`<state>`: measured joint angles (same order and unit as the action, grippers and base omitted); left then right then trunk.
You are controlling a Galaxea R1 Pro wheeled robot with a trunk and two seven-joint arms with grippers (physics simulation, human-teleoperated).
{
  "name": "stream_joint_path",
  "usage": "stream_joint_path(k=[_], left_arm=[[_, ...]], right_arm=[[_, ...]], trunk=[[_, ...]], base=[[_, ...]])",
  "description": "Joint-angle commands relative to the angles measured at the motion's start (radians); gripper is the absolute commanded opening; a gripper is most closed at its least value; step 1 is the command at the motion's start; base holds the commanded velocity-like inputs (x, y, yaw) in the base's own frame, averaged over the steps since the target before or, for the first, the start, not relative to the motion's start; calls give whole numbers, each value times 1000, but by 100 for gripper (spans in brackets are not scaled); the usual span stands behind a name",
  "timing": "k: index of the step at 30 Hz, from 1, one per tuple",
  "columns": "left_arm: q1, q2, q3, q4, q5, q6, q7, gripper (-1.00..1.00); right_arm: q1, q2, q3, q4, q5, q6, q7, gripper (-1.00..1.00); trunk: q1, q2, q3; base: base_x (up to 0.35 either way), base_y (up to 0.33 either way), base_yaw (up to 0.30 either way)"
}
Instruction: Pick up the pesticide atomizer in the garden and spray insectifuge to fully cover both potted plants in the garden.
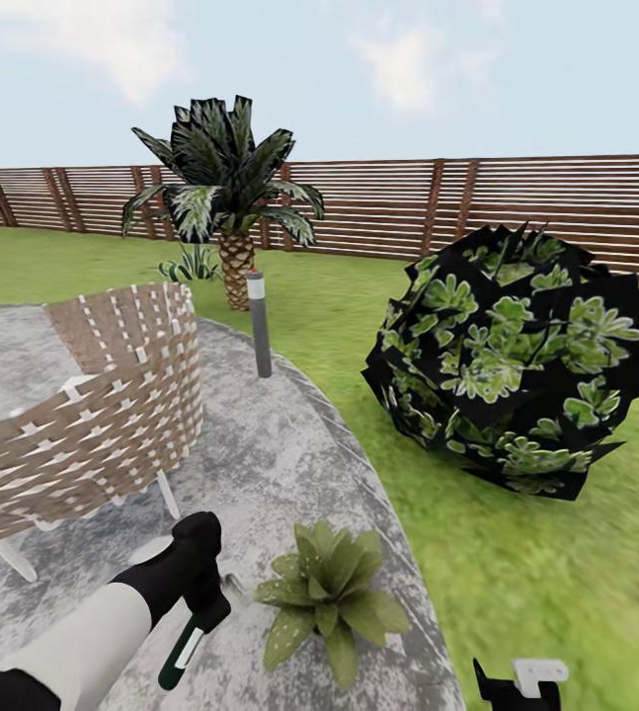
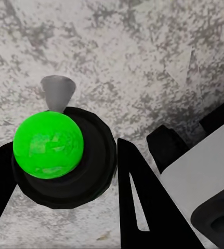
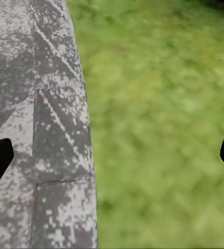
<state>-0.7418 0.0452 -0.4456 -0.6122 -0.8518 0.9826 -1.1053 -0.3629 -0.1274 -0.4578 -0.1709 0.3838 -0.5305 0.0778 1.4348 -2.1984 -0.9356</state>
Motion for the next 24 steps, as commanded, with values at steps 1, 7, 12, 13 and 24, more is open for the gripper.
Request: stream_joint_path(k=[1,7,12,13,24], left_arm=[[-1,1,-4,-2,-9,5,-10,-100],[-1,1,-1,-2,-9,5,-10,-100],[-1,1,0,-2,-9,5,-8,-100],[-1,1,1,-2,-10,5,-8,-100],[2,9,-5,14,-10,5,12,-100]], right_arm=[[-1,-1,-8,1,3,-3,8,100],[-1,-2,-7,1,3,-3,8,100],[-1,1,-7,1,3,-3,8,100],[-1,1,-7,1,3,-3,8,100],[-1,3,-7,1,3,-3,8,100]], trunk=[[0,0,-1],[0,0,-1],[0,0,-1],[0,0,-1],[0,0,-1]], base=[[155,-222,2],[-33,-259,0],[-178,-241,4],[-194,-234,90],[-97,-112,251]])
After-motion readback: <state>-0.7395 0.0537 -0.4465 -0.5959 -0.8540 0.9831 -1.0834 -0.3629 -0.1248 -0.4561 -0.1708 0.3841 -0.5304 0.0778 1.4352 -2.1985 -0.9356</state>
